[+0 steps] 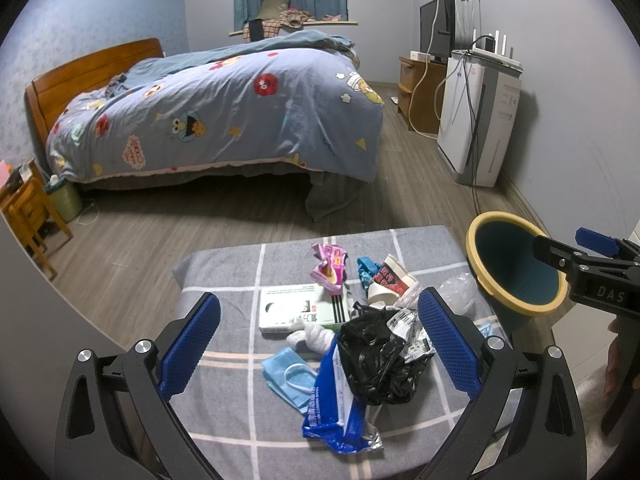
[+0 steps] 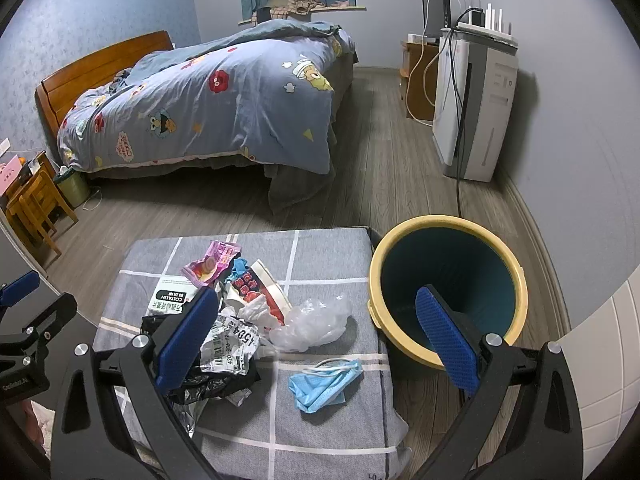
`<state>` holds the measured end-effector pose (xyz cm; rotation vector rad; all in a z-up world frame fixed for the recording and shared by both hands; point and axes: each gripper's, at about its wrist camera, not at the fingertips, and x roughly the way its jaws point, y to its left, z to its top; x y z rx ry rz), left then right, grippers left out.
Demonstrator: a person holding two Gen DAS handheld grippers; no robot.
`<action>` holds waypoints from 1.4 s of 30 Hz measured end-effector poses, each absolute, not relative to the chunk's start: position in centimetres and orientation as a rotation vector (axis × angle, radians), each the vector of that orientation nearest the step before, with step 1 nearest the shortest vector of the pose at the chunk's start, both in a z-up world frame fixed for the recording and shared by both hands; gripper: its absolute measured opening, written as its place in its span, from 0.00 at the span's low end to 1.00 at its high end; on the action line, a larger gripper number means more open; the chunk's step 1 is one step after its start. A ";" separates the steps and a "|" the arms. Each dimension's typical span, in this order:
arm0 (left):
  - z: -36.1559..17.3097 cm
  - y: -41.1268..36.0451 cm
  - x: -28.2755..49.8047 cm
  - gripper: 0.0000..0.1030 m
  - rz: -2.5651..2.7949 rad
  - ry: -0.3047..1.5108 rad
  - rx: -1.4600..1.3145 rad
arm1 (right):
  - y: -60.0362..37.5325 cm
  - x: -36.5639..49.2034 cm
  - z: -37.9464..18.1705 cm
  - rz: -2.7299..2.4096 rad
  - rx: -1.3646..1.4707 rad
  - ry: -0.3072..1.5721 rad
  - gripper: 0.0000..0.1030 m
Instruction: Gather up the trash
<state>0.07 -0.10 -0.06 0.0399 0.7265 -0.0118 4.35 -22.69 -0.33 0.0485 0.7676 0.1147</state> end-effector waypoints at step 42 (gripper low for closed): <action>-1.4 0.3 0.5 0.95 -0.036 0.753 -0.017 | -22.8 4.8 -1.5 0.112 0.050 0.773 0.95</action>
